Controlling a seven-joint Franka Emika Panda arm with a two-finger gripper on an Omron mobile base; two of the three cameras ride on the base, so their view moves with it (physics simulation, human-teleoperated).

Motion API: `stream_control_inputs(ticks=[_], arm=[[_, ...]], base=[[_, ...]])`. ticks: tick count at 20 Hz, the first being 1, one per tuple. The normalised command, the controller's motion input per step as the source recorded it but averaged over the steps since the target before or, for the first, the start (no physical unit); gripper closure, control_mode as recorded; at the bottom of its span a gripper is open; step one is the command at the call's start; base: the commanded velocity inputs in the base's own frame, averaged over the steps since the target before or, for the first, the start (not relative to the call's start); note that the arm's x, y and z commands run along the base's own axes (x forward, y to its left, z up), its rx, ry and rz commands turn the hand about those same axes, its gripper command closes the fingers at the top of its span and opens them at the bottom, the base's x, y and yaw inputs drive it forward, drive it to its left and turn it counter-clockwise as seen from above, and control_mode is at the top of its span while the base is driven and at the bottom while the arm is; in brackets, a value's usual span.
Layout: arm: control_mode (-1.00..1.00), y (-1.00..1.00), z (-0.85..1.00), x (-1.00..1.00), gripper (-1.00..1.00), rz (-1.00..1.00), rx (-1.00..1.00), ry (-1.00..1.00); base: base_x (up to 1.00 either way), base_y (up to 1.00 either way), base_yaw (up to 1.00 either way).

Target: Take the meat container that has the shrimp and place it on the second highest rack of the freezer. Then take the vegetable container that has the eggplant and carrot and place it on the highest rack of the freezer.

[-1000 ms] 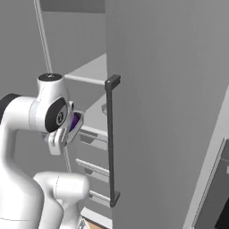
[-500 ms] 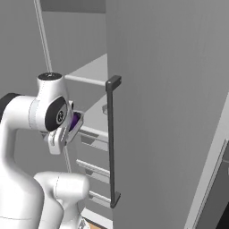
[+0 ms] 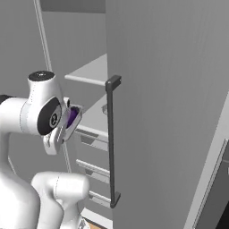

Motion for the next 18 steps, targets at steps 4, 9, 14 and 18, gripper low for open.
stream_control_inputs(ticks=[4,9,14,18], arm=[[-1.00,0.07,0.84,0.00,1.00,-0.12,0.00,-0.29],[-1.00,0.10,0.64,0.21,1.00,-0.13,0.00,-0.26],[-1.00,0.01,0.57,0.48,1.00,-0.04,0.00,-0.15],[-1.00,0.00,0.50,0.54,1.00,0.00,0.00,-0.06]], base=[[0.00,0.00,0.00],[0.00,0.00,0.00],[0.00,0.00,0.00],[0.00,0.00,0.00]])
